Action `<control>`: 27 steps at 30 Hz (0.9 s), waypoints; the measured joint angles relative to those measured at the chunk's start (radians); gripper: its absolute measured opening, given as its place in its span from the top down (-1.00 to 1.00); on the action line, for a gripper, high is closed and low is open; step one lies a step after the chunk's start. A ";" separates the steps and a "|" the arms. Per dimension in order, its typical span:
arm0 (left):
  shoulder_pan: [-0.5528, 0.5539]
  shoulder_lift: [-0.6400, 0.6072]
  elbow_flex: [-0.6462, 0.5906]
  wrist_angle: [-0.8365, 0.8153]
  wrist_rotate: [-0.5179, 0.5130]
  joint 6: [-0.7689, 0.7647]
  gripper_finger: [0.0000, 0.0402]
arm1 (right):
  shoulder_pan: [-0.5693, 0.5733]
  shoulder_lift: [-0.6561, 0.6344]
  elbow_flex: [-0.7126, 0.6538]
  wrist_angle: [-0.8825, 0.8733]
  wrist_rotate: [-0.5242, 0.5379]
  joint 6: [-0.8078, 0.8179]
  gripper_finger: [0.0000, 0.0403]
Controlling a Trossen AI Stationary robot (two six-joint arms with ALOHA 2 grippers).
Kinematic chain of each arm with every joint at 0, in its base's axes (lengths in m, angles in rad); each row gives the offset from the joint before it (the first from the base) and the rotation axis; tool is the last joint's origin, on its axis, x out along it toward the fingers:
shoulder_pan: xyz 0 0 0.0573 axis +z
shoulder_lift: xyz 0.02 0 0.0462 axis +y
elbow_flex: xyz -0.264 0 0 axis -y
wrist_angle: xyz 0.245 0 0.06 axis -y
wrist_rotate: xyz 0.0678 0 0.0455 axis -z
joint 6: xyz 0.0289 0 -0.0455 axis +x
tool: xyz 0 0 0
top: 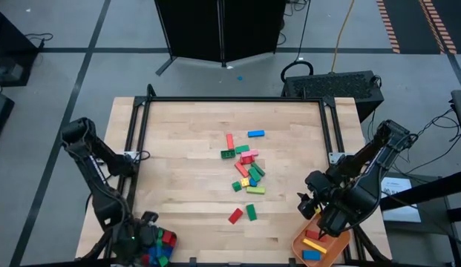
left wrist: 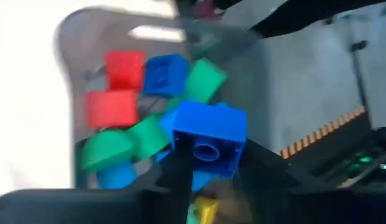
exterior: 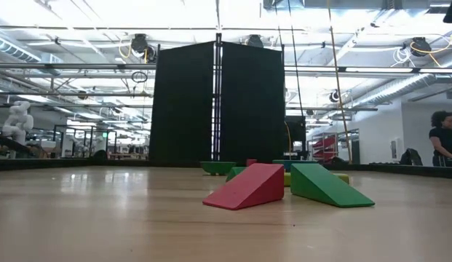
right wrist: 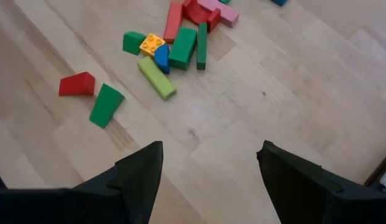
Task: Sort blocks by size
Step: Put the blue square game piece into the black bin, then put the red triangular block into the black bin
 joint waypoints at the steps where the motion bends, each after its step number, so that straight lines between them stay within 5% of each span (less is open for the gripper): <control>1: 0.005 0.001 0.000 -0.024 -0.001 -0.010 0.28 | -0.001 0.000 0.000 0.003 0.000 0.000 -0.27; 8: 0.065 0.001 0.000 -0.043 0.031 -0.019 -0.09 | -0.001 0.000 0.000 0.017 -0.003 0.000 -0.27; 18: 0.302 0.000 0.092 -0.094 0.044 0.105 -0.13 | -0.001 0.000 0.000 0.016 -0.004 -0.010 -0.27; 27: 0.550 0.047 0.142 0.031 -0.540 0.216 -0.13 | -0.001 0.000 0.000 0.015 0.046 -0.007 -0.27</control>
